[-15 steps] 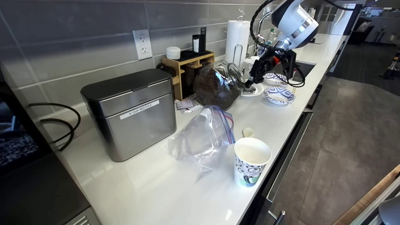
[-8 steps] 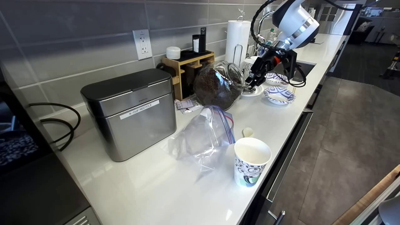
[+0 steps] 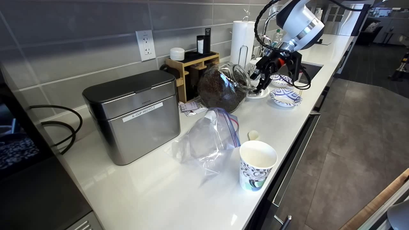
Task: Scoop up the contents in the jug and put them in the bowl
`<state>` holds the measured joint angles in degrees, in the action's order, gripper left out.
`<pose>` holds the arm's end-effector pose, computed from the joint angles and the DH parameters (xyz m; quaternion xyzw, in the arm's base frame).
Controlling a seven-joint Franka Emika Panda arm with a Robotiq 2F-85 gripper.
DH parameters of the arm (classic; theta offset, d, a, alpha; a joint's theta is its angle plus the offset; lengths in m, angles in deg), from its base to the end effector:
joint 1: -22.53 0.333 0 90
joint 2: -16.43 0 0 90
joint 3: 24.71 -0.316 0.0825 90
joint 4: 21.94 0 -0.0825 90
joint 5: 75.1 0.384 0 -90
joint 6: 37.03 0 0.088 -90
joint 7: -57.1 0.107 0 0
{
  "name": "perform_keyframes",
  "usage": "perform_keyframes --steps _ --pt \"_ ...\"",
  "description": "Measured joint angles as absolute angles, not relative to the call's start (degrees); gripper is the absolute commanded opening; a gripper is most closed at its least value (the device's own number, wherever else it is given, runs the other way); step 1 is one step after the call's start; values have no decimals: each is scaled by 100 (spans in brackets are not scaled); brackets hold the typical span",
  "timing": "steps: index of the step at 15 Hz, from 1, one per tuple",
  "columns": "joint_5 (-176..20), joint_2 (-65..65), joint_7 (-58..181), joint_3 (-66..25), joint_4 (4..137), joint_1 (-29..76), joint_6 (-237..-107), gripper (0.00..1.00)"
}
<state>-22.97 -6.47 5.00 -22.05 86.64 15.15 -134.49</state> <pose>0.5827 -0.0259 0.2878 -0.8710 -0.1391 0.0220 0.4706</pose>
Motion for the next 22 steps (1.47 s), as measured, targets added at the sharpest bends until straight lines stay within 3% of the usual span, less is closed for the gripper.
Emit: perform_keyframes --steps 6,10,22 --pt "-2297 -674 500 -2264 8664 1517 -13449 27" --pt "-2312 -696 500 -2268 8664 1515 -13449 1" --pt "-2739 -601 742 -2222 8662 1509 -13447 1"
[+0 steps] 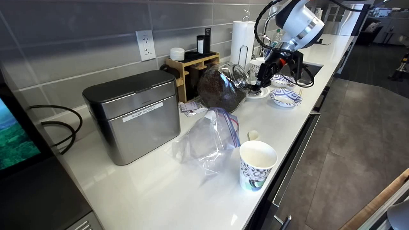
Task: Scoop up the contents in the jug and put them in the bowl
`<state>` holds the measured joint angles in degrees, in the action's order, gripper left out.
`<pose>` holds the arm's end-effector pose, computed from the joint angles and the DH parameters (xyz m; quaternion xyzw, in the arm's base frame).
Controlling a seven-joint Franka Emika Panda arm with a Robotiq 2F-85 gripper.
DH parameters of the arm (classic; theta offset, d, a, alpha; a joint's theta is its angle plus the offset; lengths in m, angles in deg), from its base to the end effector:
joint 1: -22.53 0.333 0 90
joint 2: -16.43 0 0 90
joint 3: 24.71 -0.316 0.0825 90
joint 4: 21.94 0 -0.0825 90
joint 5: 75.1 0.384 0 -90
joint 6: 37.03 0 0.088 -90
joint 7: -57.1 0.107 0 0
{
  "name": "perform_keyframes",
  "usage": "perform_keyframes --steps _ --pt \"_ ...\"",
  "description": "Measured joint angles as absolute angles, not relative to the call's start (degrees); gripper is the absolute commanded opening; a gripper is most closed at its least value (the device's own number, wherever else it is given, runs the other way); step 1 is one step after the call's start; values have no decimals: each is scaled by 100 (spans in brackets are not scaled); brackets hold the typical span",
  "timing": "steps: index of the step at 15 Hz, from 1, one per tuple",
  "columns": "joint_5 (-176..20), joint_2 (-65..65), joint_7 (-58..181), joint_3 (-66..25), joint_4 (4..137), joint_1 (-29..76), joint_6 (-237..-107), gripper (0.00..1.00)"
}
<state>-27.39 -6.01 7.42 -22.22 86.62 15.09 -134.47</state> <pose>0.5788 -0.0290 0.2885 -0.8833 -0.1422 0.0488 0.4441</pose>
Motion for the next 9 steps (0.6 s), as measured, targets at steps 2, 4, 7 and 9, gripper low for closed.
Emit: perform_keyframes --steps 2,4,7,9 --pt "-3029 -489 983 -2213 8636 1514 -13447 1" --pt "-3295 -354 1261 -2213 8598 1532 -13447 1" --pt "-3654 -184 1572 -2234 8538 1568 -13447 1" --pt "-3902 -141 1720 -2274 8454 1593 -13447 1"
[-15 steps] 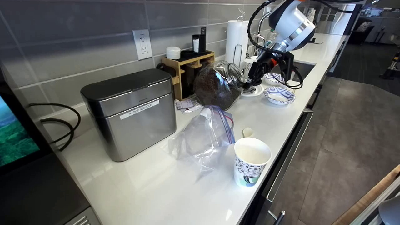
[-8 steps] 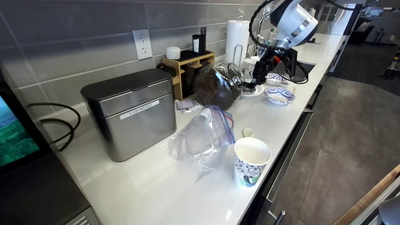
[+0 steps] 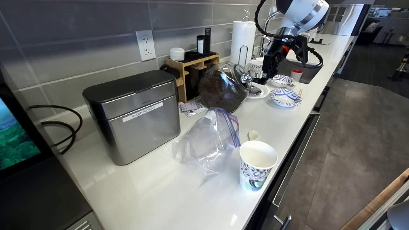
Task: Scoop up the contents in the jug and put them in the bowl
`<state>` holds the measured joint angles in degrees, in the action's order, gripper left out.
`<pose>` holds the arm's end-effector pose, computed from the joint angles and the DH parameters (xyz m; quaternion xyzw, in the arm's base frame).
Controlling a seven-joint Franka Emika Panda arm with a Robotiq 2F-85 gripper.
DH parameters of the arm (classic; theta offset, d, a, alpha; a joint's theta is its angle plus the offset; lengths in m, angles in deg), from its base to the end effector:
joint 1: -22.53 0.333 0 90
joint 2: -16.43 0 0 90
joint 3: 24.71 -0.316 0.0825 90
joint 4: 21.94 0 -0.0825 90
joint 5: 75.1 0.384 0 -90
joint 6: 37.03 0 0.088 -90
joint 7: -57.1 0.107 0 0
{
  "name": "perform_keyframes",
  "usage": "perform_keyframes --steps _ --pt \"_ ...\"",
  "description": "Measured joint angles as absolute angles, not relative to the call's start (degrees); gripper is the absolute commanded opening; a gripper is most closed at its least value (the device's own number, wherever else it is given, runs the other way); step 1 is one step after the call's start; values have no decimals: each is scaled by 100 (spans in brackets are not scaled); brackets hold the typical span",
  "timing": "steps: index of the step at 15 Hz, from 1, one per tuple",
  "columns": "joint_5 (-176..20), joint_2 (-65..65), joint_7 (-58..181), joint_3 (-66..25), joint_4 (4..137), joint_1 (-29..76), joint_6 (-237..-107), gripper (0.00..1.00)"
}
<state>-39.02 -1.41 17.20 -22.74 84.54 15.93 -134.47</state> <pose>0.5813 -0.0302 0.3395 -0.9219 -0.1435 0.0844 0.3498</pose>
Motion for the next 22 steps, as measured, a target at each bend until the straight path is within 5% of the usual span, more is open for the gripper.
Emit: perform_keyframes --steps 22 --pt "-5066 -664 1355 -2647 7514 1679 -13429 1"
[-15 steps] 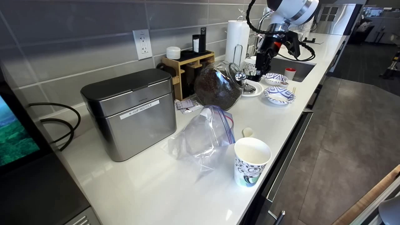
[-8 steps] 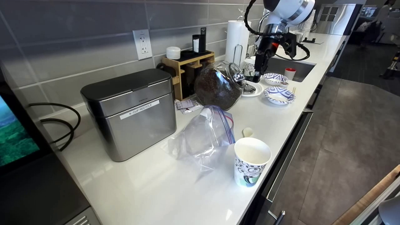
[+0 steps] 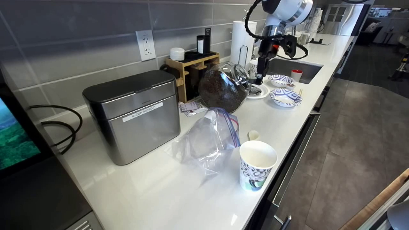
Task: Scoop up the contents in the jug and put them in the bowl
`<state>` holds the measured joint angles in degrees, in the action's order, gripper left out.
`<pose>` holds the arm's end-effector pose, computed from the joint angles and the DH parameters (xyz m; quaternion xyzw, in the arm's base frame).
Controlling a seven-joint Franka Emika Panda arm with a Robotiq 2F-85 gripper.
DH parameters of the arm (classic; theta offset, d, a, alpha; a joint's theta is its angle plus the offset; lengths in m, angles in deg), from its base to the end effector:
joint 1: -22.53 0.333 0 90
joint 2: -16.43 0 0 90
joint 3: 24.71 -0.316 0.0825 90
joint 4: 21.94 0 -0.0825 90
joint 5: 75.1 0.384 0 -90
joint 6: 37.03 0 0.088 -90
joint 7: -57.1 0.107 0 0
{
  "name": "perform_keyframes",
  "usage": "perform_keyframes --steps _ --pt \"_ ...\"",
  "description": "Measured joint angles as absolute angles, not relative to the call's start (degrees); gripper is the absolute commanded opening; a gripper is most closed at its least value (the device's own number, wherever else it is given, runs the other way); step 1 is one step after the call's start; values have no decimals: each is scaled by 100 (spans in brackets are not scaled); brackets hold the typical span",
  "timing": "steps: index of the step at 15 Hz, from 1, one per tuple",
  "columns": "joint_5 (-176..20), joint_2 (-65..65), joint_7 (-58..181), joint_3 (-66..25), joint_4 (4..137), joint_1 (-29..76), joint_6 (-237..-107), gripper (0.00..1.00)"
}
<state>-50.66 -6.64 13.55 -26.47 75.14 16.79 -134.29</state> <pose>0.6182 -0.0053 0.3450 -0.9231 -0.2599 0.0943 0.2672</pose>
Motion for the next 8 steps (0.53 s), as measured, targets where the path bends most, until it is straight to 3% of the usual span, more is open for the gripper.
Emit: perform_keyframes --steps 8 --pt "-5444 -1042 1450 -2820 6860 1762 -12932 1"
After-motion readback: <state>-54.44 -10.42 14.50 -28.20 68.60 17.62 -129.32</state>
